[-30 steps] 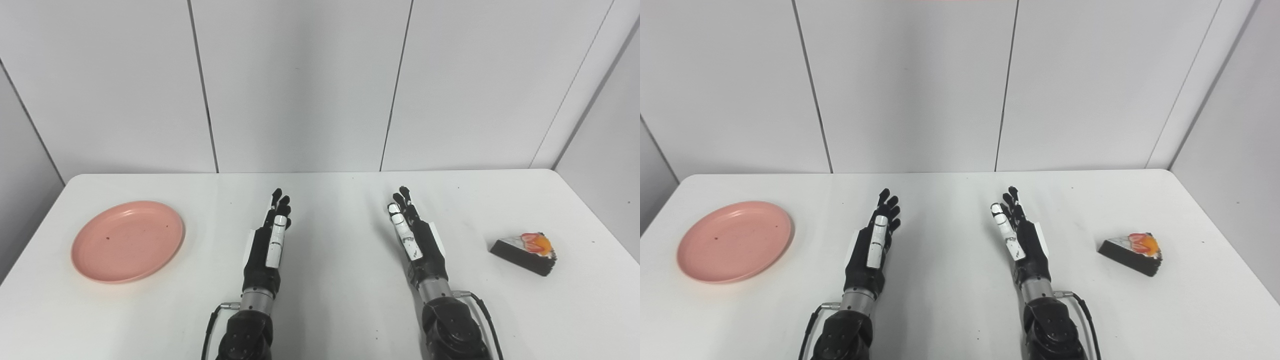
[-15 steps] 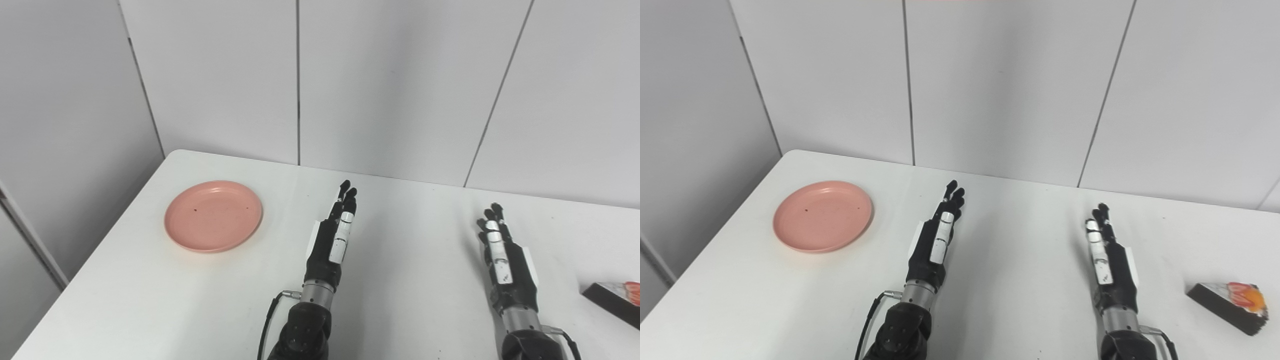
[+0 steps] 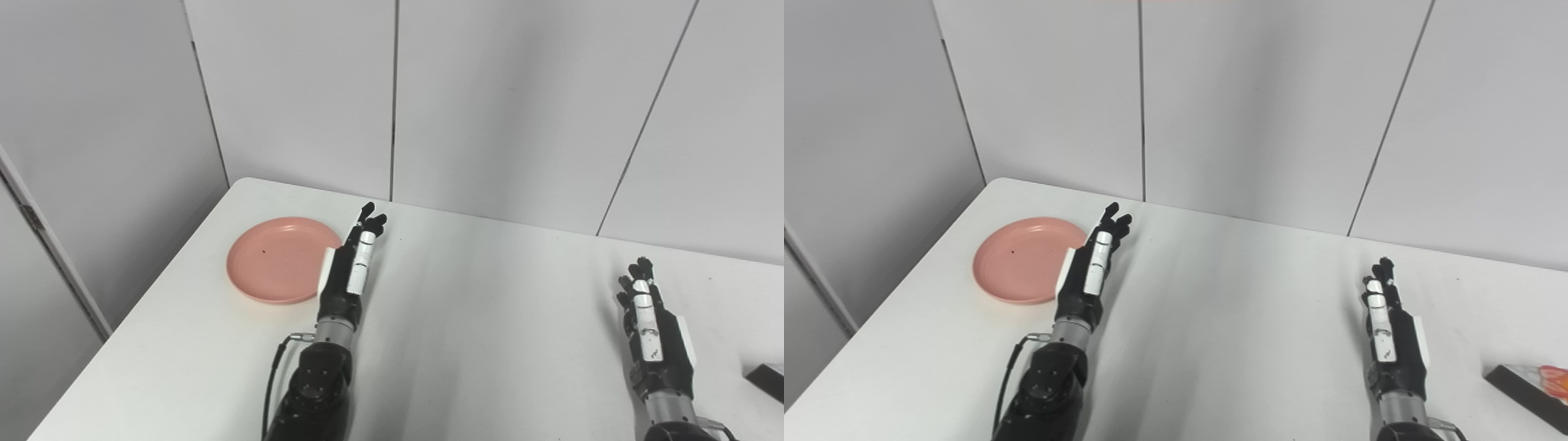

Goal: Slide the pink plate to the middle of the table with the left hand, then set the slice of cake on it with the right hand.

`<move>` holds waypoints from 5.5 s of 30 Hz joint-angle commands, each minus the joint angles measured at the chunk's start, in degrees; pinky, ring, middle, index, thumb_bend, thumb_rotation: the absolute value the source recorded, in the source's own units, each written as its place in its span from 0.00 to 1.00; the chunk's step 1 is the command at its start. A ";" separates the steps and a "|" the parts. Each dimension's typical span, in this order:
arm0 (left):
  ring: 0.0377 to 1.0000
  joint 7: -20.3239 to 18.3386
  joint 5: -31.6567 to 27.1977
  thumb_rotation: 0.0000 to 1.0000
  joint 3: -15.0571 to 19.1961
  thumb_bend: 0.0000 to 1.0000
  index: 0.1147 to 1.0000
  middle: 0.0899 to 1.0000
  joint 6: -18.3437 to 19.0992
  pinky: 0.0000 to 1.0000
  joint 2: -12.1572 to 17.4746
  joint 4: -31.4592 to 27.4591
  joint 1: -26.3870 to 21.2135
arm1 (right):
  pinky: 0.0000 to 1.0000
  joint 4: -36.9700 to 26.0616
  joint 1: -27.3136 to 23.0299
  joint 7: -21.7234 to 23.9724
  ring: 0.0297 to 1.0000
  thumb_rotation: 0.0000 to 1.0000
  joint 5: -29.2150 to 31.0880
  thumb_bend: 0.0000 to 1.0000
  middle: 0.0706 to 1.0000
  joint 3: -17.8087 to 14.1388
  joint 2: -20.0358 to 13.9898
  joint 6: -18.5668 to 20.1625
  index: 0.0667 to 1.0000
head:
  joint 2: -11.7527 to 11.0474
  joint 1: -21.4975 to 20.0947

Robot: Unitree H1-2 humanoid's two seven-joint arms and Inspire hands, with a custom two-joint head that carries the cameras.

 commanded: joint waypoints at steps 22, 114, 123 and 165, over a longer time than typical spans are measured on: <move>0.75 8.65 -0.37 1.00 13.04 0.74 0.70 0.71 0.59 0.79 13.36 0.41 -7.74 | 1.00 -1.65 -0.79 -0.99 0.97 0.89 -0.81 0.49 0.99 -0.17 0.45 -0.65 1.00 | -1.66 2.44; 0.87 -5.00 -12.66 0.98 3.08 0.74 0.81 0.83 -6.82 0.90 -1.21 23.76 -7.94 | 0.97 0.71 -1.51 -1.57 0.93 0.84 -3.18 0.58 0.95 0.57 1.13 -2.86 0.98 | 3.81 -14.32; 0.88 -7.00 -13.89 0.97 2.11 0.75 0.84 0.85 -2.69 0.91 -4.24 21.17 -6.23 | 0.94 1.35 -2.05 -2.88 0.91 0.79 -5.03 0.62 0.93 1.27 2.41 -3.15 0.97 | 6.11 -21.41; 0.92 -10.74 -9.44 0.99 -5.29 0.67 0.89 0.91 -8.97 0.93 -5.99 25.19 -3.66 | 0.79 -16.37 -5.03 -4.25 0.84 0.78 -26.49 0.59 0.84 6.67 -10.31 7.91 0.87 | 7.17 -38.49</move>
